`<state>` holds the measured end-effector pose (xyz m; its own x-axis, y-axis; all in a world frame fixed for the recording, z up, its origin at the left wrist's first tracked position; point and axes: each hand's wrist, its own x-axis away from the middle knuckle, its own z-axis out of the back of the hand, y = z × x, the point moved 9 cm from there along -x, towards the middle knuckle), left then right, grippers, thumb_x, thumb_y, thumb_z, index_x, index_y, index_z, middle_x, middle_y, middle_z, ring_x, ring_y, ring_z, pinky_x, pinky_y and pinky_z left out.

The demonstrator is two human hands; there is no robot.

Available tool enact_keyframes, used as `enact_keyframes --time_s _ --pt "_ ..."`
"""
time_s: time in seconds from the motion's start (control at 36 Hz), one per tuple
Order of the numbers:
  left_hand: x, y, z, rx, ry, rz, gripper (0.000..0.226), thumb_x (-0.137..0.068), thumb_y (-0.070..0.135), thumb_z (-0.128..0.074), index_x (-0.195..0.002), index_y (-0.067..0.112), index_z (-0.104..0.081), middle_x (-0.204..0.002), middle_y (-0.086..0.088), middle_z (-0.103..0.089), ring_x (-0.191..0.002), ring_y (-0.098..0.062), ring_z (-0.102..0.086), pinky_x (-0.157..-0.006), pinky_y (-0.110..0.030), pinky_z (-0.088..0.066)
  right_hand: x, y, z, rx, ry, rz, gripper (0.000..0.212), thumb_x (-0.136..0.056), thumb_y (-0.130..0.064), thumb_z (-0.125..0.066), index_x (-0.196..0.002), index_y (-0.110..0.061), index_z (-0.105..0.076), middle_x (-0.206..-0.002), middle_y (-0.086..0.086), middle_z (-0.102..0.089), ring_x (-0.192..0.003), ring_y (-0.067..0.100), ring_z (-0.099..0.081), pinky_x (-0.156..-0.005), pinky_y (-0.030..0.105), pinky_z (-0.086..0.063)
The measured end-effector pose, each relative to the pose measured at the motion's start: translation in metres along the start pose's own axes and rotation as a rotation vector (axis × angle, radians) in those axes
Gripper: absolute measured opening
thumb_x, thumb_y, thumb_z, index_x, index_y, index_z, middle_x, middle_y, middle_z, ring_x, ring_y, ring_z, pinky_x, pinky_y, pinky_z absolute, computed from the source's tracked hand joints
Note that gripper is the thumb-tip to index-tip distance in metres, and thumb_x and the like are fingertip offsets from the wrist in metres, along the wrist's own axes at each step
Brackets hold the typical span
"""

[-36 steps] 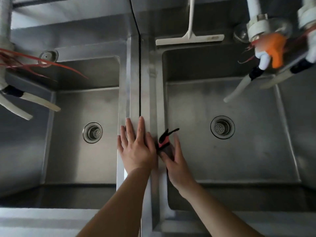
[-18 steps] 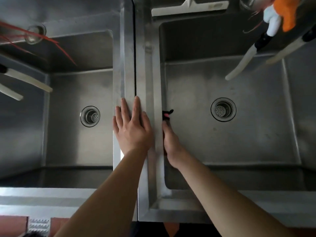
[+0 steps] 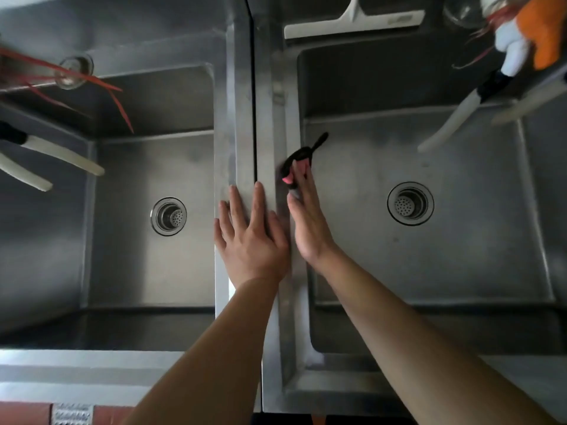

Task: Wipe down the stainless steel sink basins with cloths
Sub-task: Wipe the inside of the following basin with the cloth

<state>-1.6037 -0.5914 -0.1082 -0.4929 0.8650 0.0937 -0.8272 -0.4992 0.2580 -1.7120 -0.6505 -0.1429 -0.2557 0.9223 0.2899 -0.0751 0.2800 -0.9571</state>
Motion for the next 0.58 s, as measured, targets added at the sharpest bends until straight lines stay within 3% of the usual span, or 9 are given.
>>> enact_keyframes --time_s 0.06,0.14,0.22,0.28,0.33,0.42,0.58 --pt "0.000 -0.001 -0.001 0.003 -0.007 0.006 0.054 -0.100 0.044 -0.037 -0.153 0.043 -0.029 -0.166 -0.004 -0.020 -0.152 -0.030 -0.017 -0.122 -0.047 -0.015 0.028 0.007 -0.003 0.007 -0.022 0.002 0.048 -0.104 -0.030 -0.032 -0.146 -0.049 -0.017 -0.155 -0.033 -0.006 -0.146 -0.011 -0.005 -0.123 0.028 -0.009" --pt "-0.002 0.000 -0.002 -0.008 -0.022 -0.002 0.053 -0.101 0.043 -0.035 -0.154 0.044 -0.026 -0.166 -0.004 -0.018 -0.152 -0.031 -0.017 -0.122 -0.048 -0.014 0.065 0.018 -0.003 -0.013 -0.062 -0.039 0.050 -0.103 -0.026 -0.036 -0.150 -0.039 -0.024 -0.165 -0.013 -0.008 -0.150 -0.004 -0.008 -0.122 0.023 -0.010" --pt "-0.004 0.000 -0.004 -0.003 -0.063 -0.006 0.053 -0.102 0.045 -0.030 -0.155 0.045 -0.021 -0.167 -0.003 -0.013 -0.153 -0.030 -0.012 -0.123 -0.047 -0.010 0.100 0.022 0.000 -0.071 -0.170 -0.163 0.049 -0.104 -0.024 -0.039 -0.150 -0.037 -0.027 -0.165 -0.011 -0.015 -0.149 -0.005 -0.012 -0.122 0.019 -0.010" --pt "-0.003 0.001 -0.004 0.001 -0.089 -0.010 0.054 -0.102 0.046 -0.027 -0.155 0.045 -0.018 -0.168 -0.003 -0.011 -0.153 -0.030 -0.010 -0.124 -0.047 -0.009 0.127 0.022 0.007 -0.094 -0.226 -0.265 0.045 -0.102 -0.023 -0.042 -0.143 -0.039 -0.037 -0.160 -0.010 -0.030 -0.144 -0.006 -0.026 -0.121 0.019 -0.016" --pt "-0.002 0.001 -0.004 0.014 -0.108 -0.013 0.055 -0.102 0.046 -0.025 -0.155 0.045 -0.016 -0.168 -0.003 -0.011 -0.153 -0.031 -0.009 -0.124 -0.048 -0.009 0.151 0.019 0.020 -0.113 -0.228 -0.349 0.037 -0.103 -0.012 -0.042 -0.136 -0.028 -0.048 -0.148 -0.005 -0.047 -0.129 -0.011 -0.046 -0.113 0.012 -0.029" --pt "0.000 -0.002 -0.003 0.032 -0.131 -0.013 0.055 -0.101 0.048 -0.021 -0.156 0.045 -0.013 -0.168 -0.002 -0.009 -0.154 -0.030 -0.007 -0.124 -0.049 -0.009 0.176 0.016 0.052 -0.194 -0.096 -0.430 0.033 -0.102 -0.006 -0.040 -0.128 -0.013 -0.059 -0.135 0.006 -0.062 -0.121 0.007 -0.060 -0.106 0.023 -0.044" --pt "0.002 -0.001 -0.001 0.077 -0.201 -0.053 0.056 -0.101 0.051 -0.020 -0.156 0.045 -0.011 -0.168 0.000 -0.002 -0.155 -0.028 -0.001 -0.124 -0.048 -0.004 0.196 0.007 0.118 -0.236 0.259 -0.504 0.026 -0.102 -0.014 -0.046 -0.117 -0.021 -0.066 -0.114 0.003 -0.074 -0.113 0.024 -0.066 -0.103 0.042 -0.047"
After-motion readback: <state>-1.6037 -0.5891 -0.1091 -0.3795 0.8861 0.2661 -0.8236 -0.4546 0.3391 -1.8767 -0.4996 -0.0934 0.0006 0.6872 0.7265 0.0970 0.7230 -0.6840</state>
